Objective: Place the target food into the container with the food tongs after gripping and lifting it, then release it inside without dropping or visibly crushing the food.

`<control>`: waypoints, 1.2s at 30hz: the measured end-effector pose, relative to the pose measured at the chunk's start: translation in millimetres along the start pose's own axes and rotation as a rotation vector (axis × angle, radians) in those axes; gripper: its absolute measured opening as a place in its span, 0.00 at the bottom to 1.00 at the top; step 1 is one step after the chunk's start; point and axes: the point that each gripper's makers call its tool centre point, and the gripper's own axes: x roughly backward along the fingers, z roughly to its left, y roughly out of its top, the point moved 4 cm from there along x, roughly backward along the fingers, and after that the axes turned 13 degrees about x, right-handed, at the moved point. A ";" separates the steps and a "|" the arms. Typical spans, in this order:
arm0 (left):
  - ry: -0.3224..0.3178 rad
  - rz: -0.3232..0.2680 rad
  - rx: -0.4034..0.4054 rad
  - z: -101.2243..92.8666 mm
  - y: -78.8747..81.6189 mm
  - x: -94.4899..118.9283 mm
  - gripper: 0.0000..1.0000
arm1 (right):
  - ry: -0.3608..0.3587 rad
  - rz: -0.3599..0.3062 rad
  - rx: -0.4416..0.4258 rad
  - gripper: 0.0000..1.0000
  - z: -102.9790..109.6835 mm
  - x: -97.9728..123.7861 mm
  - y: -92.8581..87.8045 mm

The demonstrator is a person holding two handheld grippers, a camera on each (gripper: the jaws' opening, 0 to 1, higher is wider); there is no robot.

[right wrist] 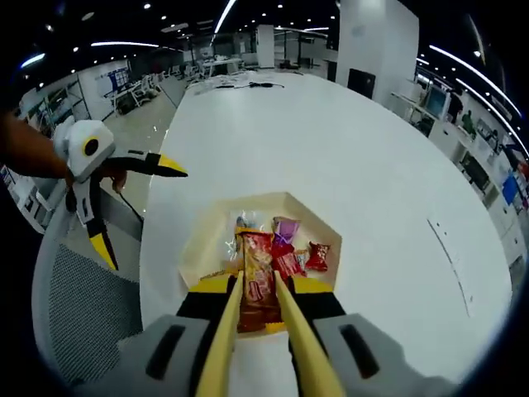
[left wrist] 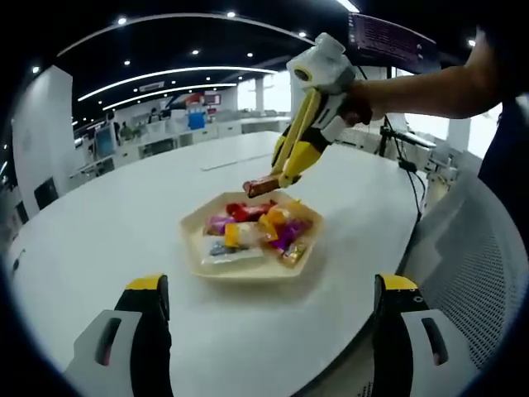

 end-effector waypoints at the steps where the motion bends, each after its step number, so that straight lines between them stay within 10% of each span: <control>1: 0.000 0.001 0.002 0.0 0.0 0.0 0.99 | 0.003 -0.002 0.001 0.24 0.7 -2.7 4.3; 18: 0.002 -0.004 -0.011 0.3 0.8 0.3 0.99 | 0.036 -0.018 0.049 0.24 21.1 -38.8 42.5; 36: 0.015 -0.008 -0.003 2.7 1.3 0.6 0.98 | 0.033 -0.034 0.054 0.28 24.5 -53.8 28.5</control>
